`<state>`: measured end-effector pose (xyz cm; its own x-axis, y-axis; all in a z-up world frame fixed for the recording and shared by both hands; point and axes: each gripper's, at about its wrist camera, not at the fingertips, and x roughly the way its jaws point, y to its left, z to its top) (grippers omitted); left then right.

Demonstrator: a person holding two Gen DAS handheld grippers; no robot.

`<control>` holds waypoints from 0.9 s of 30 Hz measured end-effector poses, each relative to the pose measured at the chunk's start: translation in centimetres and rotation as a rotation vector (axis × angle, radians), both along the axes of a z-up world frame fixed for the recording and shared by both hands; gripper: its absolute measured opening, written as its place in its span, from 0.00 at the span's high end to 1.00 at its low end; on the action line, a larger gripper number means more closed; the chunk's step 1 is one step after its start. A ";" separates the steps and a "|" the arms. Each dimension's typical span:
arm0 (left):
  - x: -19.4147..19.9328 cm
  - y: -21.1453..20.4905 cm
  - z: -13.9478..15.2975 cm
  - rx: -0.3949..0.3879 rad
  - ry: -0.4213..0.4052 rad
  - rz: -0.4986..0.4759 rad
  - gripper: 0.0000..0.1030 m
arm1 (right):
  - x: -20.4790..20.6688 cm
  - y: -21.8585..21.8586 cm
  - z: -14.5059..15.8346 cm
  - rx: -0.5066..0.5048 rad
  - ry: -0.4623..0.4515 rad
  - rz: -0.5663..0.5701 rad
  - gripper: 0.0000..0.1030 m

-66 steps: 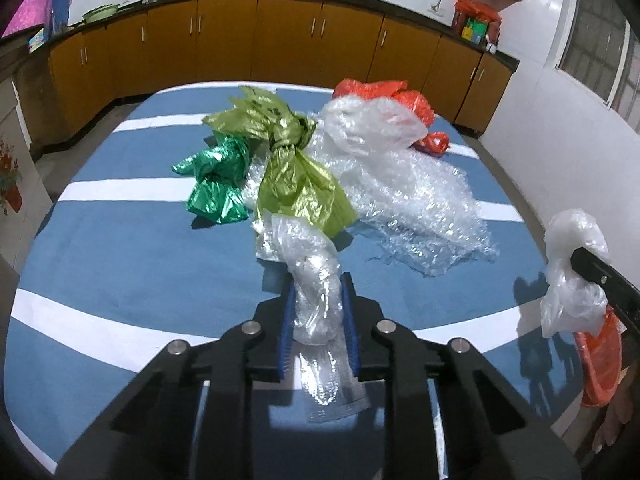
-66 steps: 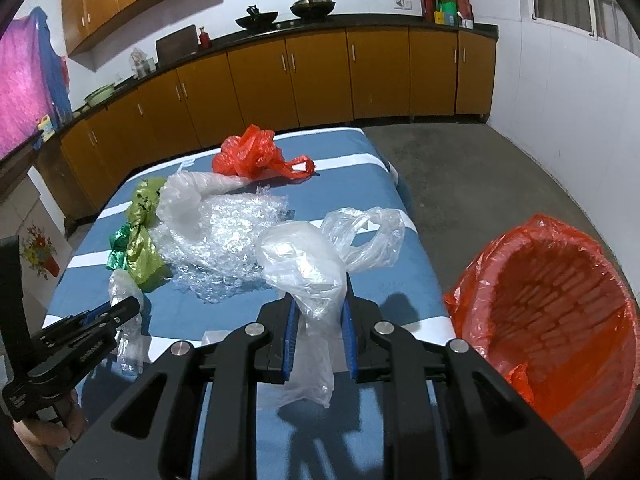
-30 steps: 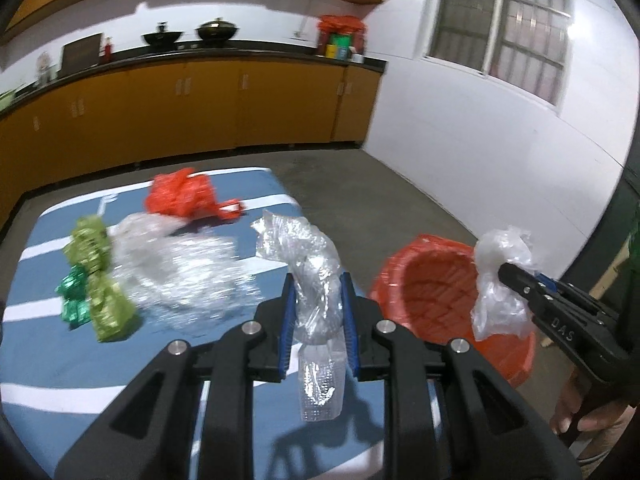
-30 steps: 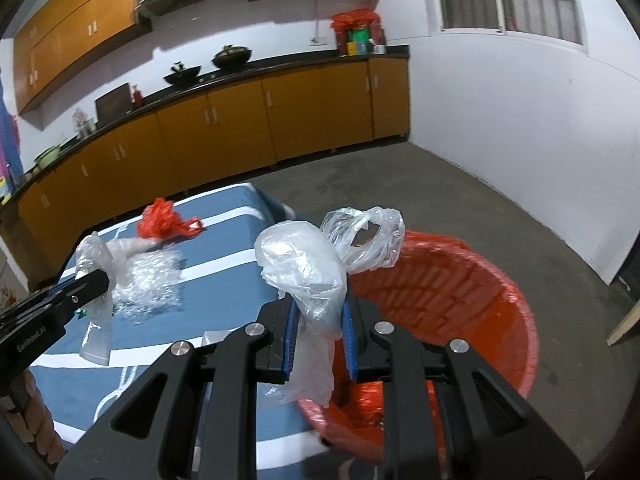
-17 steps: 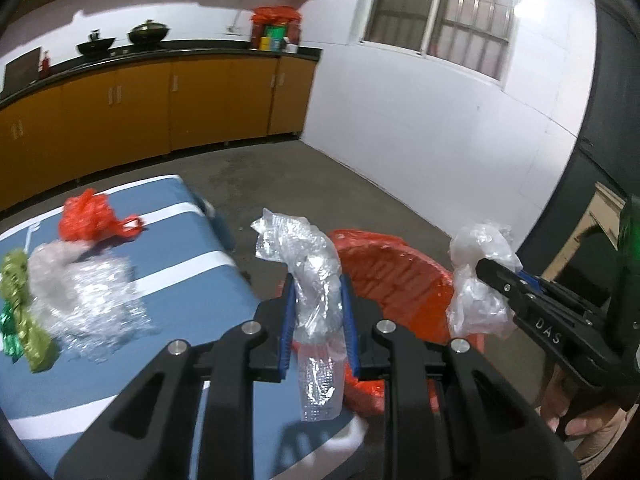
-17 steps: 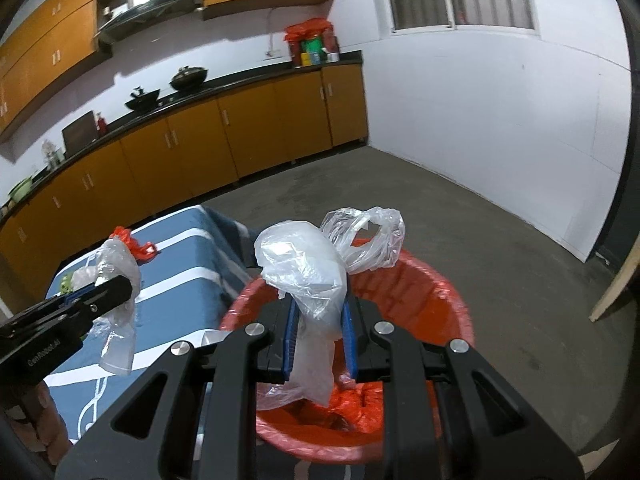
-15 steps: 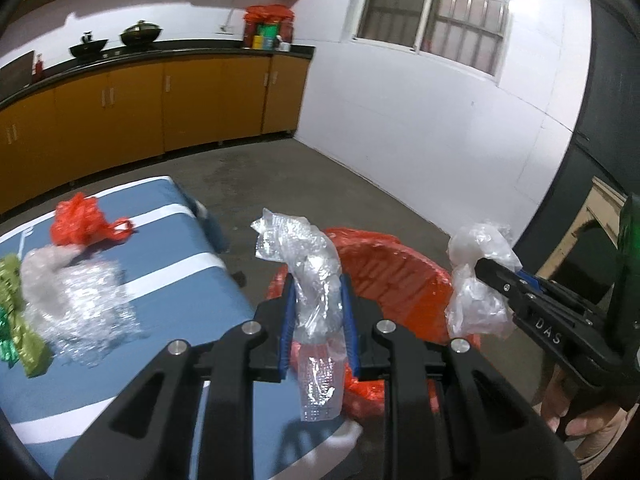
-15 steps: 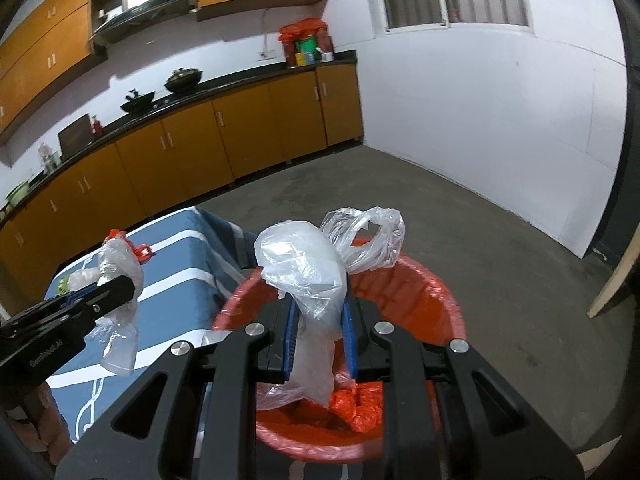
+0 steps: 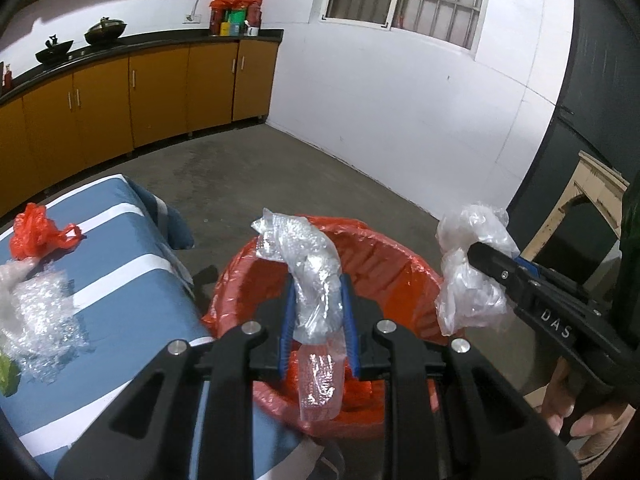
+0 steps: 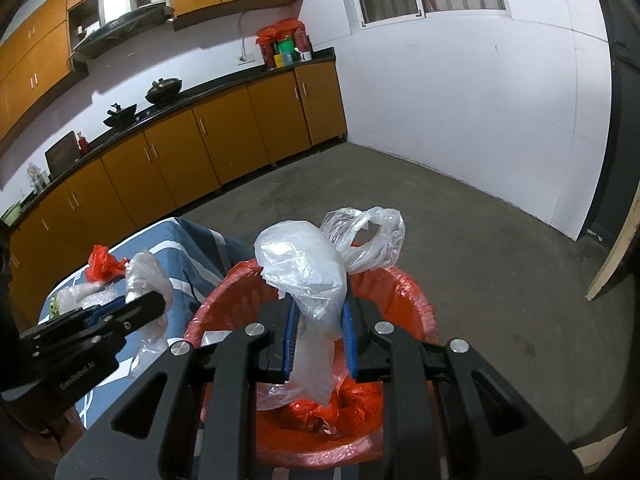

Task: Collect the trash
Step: 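Carry the clear bags over the red basket with both tools, then open both tools to drop the clear bags into the red basket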

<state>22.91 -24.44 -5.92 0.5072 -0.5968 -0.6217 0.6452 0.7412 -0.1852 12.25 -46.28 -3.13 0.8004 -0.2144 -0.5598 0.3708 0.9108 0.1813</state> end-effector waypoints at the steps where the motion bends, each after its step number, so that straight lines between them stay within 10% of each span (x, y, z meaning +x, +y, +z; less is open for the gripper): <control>1: 0.1 -0.2 -0.1 0.002 0.000 -0.003 0.78 | 0.0 -0.1 -0.1 0.005 -0.001 -0.002 0.81; 14: 0.7 -1.9 -1.1 0.030 0.009 -0.012 0.70 | 0.3 -1.1 -0.6 0.031 -0.010 -0.006 0.79; 27: 1.7 1.0 -2.1 0.039 0.024 0.093 0.49 | 0.0 -1.8 -1.0 0.040 0.008 -0.020 0.53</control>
<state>24.64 -23.41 -8.04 0.5437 -0.5229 -0.6565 0.5690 0.8046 -0.1697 12.29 -48.08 -4.11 0.7915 -0.2081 -0.5747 0.3908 0.8952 0.2141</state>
